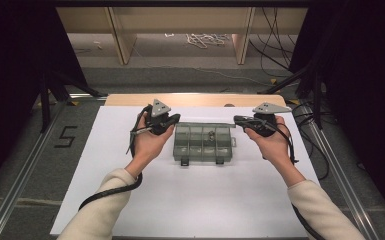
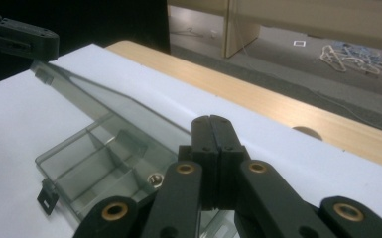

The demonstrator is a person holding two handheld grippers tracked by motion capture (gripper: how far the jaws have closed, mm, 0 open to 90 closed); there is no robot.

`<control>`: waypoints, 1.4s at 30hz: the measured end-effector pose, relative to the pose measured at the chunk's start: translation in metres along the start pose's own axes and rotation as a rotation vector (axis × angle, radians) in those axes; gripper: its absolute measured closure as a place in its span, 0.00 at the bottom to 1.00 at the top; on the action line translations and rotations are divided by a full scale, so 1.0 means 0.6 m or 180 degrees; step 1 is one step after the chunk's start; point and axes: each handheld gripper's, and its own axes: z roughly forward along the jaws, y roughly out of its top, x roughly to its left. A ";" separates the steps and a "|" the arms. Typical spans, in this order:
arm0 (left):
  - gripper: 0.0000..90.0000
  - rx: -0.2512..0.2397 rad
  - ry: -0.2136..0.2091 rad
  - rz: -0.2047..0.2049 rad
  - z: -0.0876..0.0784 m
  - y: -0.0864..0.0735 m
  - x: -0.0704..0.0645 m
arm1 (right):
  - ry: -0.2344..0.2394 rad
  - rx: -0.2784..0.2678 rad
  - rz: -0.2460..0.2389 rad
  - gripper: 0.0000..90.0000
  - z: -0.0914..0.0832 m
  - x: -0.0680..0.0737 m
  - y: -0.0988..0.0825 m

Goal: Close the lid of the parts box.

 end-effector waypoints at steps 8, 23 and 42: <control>1.00 0.0068 -0.0019 0.0077 -0.004 0.004 0.000 | -0.0023 0.0005 0.0000 1.00 -0.003 0.001 0.009; 1.00 0.0576 -0.0208 0.0218 -0.001 -0.086 -0.029 | 0.0273 0.0735 -0.0062 1.00 0.020 0.027 -0.076; 0.92 0.0361 -0.0157 0.0243 -0.011 -0.120 -0.035 | 0.0275 0.0360 0.0059 0.96 0.008 0.035 -0.114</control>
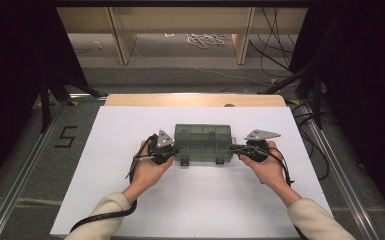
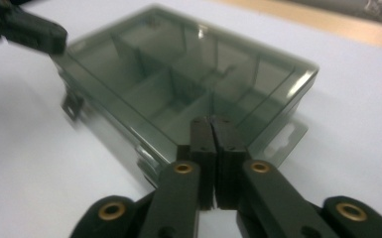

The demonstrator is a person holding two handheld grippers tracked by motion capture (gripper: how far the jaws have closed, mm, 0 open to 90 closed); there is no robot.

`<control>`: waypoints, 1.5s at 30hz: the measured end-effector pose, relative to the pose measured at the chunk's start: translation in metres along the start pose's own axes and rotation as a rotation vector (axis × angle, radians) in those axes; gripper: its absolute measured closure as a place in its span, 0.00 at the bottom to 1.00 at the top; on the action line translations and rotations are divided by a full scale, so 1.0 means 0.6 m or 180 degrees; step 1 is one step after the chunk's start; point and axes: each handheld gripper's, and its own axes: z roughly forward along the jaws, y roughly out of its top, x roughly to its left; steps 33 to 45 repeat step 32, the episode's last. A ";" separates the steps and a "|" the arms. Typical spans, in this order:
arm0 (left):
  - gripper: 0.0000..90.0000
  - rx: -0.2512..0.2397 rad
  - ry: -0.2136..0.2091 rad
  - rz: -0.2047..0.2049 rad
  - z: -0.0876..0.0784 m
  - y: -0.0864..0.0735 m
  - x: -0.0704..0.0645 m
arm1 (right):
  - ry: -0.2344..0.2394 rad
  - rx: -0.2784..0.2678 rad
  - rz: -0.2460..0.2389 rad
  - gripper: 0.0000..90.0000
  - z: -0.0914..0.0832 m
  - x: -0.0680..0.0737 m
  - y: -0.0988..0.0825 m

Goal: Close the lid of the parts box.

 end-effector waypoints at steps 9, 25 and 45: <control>0.42 -0.0792 0.0200 -0.0039 -0.110 0.003 -0.014 | 0.0132 -0.0662 0.0048 0.61 -0.095 0.022 -0.011; 0.19 -0.0809 0.0093 0.0143 -0.208 -0.088 -0.044 | 0.0261 -0.0759 -0.0374 0.26 -0.185 0.082 -0.074; 0.19 -0.0791 0.0054 0.0115 -0.205 -0.087 -0.044 | 0.0240 -0.0798 -0.0397 0.24 -0.192 0.083 -0.079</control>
